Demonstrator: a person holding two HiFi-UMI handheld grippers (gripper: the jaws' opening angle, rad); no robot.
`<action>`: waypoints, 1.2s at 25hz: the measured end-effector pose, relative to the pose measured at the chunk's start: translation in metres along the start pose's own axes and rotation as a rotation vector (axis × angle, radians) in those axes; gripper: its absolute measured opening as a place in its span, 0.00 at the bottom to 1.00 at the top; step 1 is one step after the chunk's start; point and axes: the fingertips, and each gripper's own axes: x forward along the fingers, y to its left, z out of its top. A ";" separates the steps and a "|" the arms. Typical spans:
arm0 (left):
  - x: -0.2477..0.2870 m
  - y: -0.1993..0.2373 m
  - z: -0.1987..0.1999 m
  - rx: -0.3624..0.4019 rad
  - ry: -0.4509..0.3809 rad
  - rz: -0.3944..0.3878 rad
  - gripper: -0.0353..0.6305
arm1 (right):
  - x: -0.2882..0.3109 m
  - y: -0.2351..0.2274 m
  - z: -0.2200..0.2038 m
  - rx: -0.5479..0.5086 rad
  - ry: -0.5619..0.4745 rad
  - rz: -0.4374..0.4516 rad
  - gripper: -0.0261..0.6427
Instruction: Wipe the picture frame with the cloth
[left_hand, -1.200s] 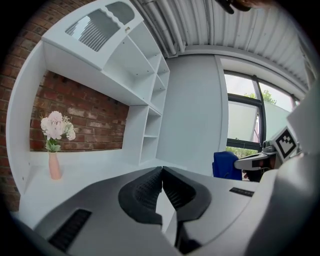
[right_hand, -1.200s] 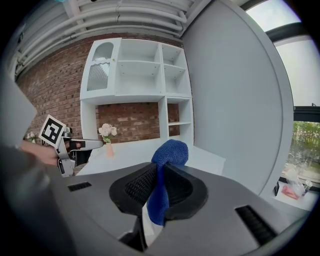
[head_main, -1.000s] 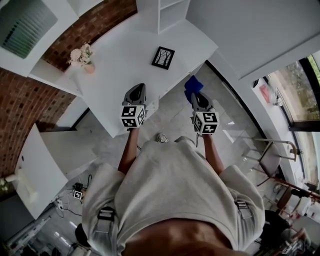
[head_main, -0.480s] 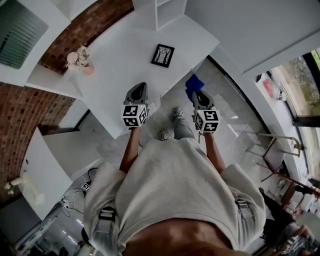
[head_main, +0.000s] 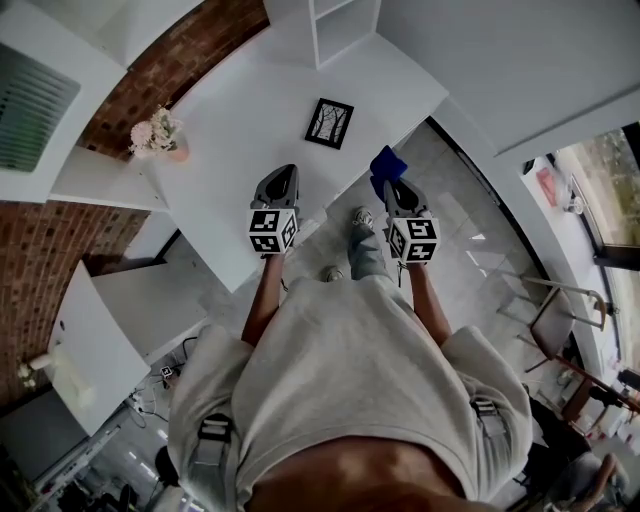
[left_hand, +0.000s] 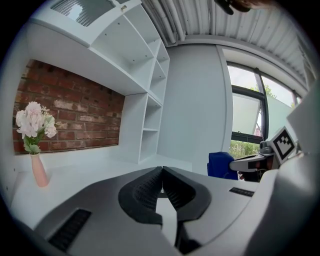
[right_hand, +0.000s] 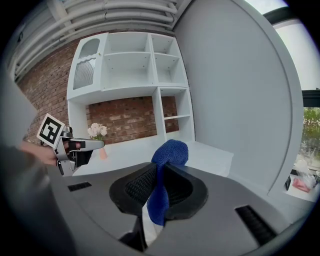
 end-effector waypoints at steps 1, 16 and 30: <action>0.007 0.002 0.001 0.000 0.004 0.003 0.08 | 0.007 -0.004 0.002 0.001 0.003 0.005 0.13; 0.103 0.033 0.030 -0.037 0.042 0.127 0.08 | 0.122 -0.059 0.057 -0.013 0.028 0.145 0.13; 0.172 0.058 0.048 -0.053 0.076 0.275 0.08 | 0.212 -0.096 0.082 -0.042 0.081 0.315 0.13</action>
